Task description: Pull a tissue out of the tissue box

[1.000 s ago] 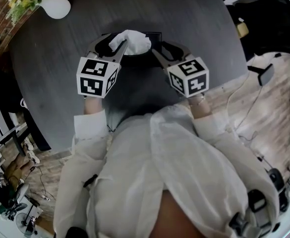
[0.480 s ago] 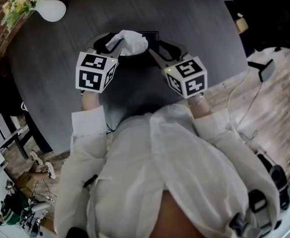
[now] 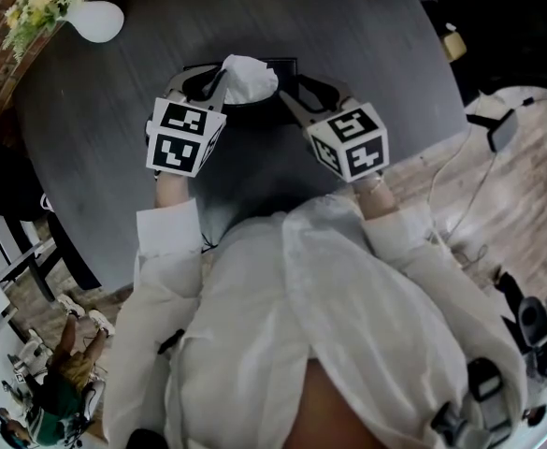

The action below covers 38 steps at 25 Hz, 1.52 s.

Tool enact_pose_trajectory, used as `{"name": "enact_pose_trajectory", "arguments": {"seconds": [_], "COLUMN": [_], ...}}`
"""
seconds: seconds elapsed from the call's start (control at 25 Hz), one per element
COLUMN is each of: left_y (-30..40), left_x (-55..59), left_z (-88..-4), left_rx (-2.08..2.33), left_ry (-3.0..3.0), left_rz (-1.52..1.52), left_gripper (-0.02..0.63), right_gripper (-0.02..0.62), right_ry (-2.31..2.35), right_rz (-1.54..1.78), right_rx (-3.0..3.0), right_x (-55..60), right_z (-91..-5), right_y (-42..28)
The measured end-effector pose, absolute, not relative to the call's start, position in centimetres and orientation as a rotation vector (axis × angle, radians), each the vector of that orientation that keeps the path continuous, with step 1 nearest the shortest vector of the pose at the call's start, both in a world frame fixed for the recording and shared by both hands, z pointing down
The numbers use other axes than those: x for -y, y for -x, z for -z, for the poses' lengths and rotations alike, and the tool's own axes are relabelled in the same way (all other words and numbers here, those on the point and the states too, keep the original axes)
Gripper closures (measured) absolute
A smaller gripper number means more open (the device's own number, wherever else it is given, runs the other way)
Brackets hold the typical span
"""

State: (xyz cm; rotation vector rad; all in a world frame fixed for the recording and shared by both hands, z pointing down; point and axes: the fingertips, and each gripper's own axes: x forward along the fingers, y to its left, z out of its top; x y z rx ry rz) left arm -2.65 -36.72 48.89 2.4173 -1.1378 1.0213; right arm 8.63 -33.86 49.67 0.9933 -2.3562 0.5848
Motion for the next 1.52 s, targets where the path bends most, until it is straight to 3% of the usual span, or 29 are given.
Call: {"name": "enact_pose_trajectory", "arguments": {"seconds": [1.52], "left_y": [3.2], "left_x": [34.9], "left_z": [-42.2], "left_rx": [1.354], "left_ry": [-2.444], "left_rz": [-0.793], "left_gripper": [0.6], "right_gripper": [0.465], "right_ry": [-1.03], "right_rz": [-0.483], "right_rx": [2.345], "right_x": [33.6], "right_z": [-49.6], "right_y": [-8.7]}}
